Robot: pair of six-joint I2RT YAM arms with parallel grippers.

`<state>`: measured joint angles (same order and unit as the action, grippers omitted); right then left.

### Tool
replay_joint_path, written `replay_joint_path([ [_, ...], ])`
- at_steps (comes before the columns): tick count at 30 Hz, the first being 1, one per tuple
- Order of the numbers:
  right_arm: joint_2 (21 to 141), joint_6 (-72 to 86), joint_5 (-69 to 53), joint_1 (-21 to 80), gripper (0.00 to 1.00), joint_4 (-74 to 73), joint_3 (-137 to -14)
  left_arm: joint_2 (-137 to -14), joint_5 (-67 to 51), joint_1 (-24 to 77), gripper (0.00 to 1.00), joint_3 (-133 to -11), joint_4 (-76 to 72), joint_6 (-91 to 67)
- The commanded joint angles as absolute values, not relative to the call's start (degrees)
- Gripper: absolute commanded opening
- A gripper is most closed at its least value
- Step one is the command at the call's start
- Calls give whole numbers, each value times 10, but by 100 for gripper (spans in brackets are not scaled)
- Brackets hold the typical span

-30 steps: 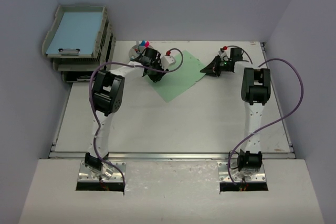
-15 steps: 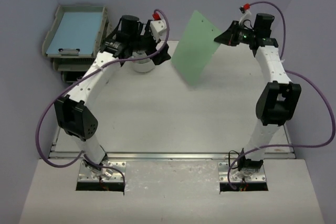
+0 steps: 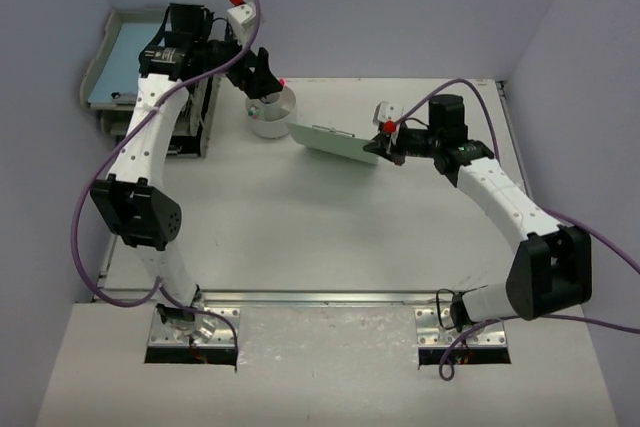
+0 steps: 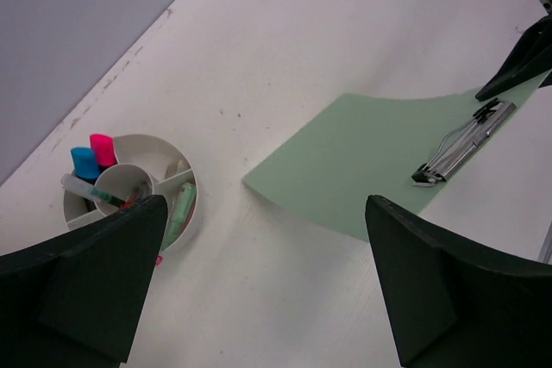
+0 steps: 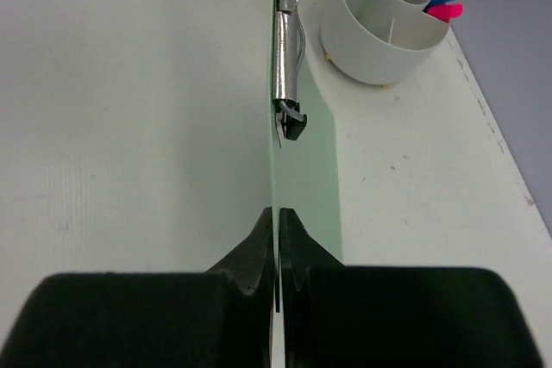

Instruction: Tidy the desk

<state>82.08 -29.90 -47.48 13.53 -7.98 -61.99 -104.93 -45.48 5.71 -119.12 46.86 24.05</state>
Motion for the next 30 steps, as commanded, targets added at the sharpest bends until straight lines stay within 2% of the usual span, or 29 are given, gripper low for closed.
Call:
replay_joint_path([
  [1,782,-467,-413,156,0,-79,-533,-1011,-527,62,96,-1149,507,317],
  [5,751,-536,-403,184,2,-85,-470,-986,-518,62,95,-1094,531,389],
  [6,742,-551,-401,192,13,-96,-456,-982,-513,62,95,-1078,538,410],
  [7,737,-559,-402,196,38,-105,-449,-976,-510,62,95,-1069,540,418],
  [10,723,-578,-401,203,82,-137,-441,-969,-505,62,95,-1039,546,453],
  [11,718,-584,-400,204,94,-147,-439,-968,-503,63,95,-1032,550,465],
  [12,711,-592,-400,204,99,-161,-437,-968,-501,64,95,-1029,554,475],
  [17,679,-576,-406,204,99,-203,-446,-977,-459,93,95,-1015,590,545],
  [21,681,-428,-384,203,99,-185,-481,-978,-360,173,89,-969,597,569],
  [23,694,-275,-340,189,99,-159,-507,-973,-317,223,86,-930,567,539],
  [25,713,-168,-310,159,99,-155,-532,-973,-295,258,85,-902,544,511],
  [30,787,122,-287,-38,99,-191,-587,-1002,-265,328,83,-856,514,446],
])
